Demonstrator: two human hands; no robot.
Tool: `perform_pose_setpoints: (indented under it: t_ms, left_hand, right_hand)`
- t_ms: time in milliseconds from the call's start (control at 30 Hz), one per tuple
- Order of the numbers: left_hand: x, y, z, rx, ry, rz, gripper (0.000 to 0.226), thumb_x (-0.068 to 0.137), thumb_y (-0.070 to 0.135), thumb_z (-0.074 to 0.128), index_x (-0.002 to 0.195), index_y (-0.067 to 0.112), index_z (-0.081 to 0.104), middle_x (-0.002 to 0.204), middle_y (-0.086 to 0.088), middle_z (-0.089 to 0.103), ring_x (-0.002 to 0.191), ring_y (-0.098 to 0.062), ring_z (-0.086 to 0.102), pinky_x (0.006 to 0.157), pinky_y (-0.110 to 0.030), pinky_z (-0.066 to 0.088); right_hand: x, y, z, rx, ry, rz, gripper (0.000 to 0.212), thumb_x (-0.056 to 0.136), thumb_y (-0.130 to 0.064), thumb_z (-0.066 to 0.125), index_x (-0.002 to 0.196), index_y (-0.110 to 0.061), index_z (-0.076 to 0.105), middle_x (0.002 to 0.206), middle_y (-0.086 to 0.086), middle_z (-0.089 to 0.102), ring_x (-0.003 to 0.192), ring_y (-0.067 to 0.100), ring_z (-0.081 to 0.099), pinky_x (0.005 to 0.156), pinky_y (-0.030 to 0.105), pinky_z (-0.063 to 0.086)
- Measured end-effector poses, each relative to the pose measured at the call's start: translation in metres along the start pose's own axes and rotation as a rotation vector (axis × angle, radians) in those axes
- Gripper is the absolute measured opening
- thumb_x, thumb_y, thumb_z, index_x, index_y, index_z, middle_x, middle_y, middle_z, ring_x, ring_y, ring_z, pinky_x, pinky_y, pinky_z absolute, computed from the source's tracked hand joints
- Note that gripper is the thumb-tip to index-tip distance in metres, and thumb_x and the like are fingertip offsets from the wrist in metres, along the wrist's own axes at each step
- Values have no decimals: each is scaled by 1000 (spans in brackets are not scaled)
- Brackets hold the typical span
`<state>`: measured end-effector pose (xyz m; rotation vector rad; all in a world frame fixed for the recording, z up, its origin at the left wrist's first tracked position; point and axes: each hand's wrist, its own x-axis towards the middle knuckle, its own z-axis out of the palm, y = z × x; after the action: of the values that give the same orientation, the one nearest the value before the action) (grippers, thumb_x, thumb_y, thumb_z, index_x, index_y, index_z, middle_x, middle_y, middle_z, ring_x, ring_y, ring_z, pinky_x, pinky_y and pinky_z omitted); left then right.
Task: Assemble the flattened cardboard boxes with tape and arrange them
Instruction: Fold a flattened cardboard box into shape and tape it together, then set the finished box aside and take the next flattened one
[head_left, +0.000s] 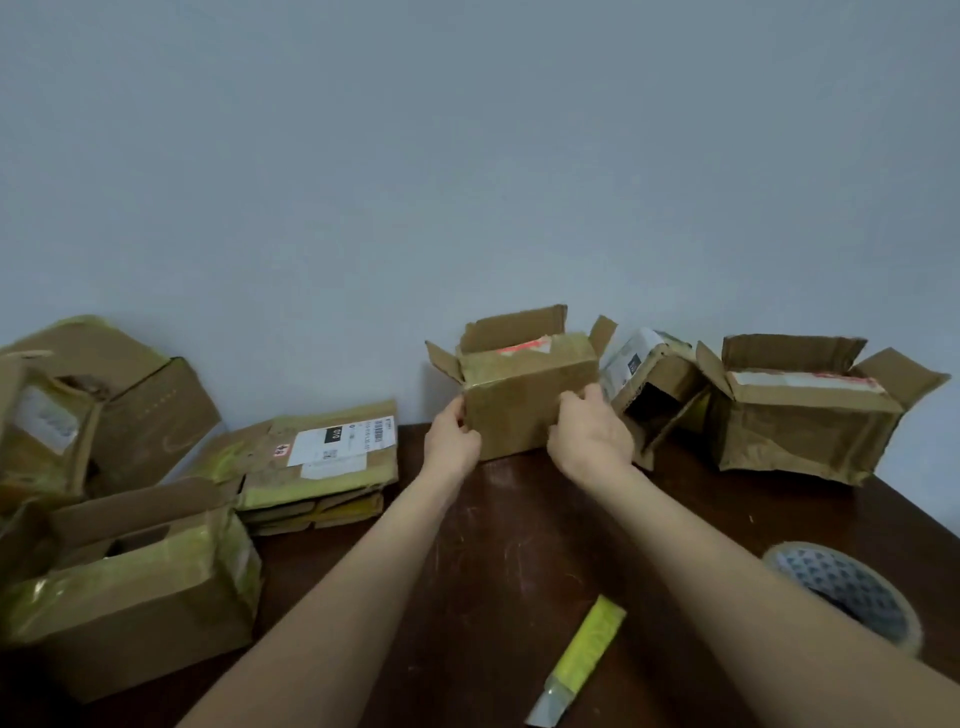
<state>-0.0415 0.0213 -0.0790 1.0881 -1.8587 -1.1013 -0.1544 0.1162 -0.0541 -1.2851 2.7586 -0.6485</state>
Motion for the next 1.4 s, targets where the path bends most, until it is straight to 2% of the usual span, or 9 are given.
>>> perform_pose_setpoints:
  t_ms: [200,433,633,700,833,1000,1133,1233,1400]
  left_hand:
    - [8,4,-1,95,-197,-7,60,91,-5,42,146,19,33,138,0,48,126,-21,47,93,-24,40]
    - [-36,-8,-58,260,274,116,50,90,-3,40,138,14,44,141,-1,45,131,-16,40,104,-20,27]
    - [-83,-36,-103,247,315,214,42,90,-2,44,126,15,54,124,3,52,119,-9,47,105,-26,37]
    - [-87,-38,-120,194,367,242,38,91,-2,45,122,18,55,120,6,53,113,-4,49,103,-26,41]
    - [-89,-25,-138,36,412,269,31,95,3,44,117,25,52,122,3,55,109,-6,58,95,-33,50]
    - [-101,11,-143,-89,482,357,33,95,5,46,123,22,50,119,2,56,109,-5,56,97,-31,48]
    - [-114,34,-158,-120,607,276,48,94,13,52,139,18,37,134,2,43,112,9,44,102,-26,40]
    - [-125,46,-172,-46,624,198,79,89,34,63,151,18,15,154,-1,23,140,-13,26,112,-33,25]
    - [-144,52,-175,-116,379,106,116,72,48,76,152,23,-4,160,-2,6,146,-21,12,117,-42,18]
  right_hand:
    - [17,0,27,45,-186,-110,58,94,-10,42,148,-27,31,153,2,26,134,30,33,102,43,41]
    - [3,-81,47,423,-238,-189,43,93,-36,58,127,-10,57,123,8,63,115,28,57,89,31,44]
    - [2,-152,84,863,-482,122,33,80,-30,72,101,-6,65,102,12,68,84,25,67,58,30,53]
    - [3,-170,85,1055,-466,190,22,78,-13,73,97,-5,68,95,13,69,75,23,65,52,28,50]
    - [-3,-188,62,1079,-288,17,15,84,-10,67,74,-19,59,94,8,69,90,25,66,82,39,56]
    - [-17,-160,8,1183,4,-69,9,88,-10,62,96,-14,63,93,2,68,90,21,66,81,37,55]
    - [-36,-116,-30,1334,72,-38,11,91,-9,61,102,-13,62,94,-1,68,94,19,64,86,35,53]
    - [-57,-72,-43,1427,-13,4,13,94,-8,57,97,-19,62,106,2,69,101,21,66,92,44,54]
    - [-108,-13,-46,1440,-254,-111,36,93,7,49,116,-21,56,108,-1,69,91,14,67,62,29,55]
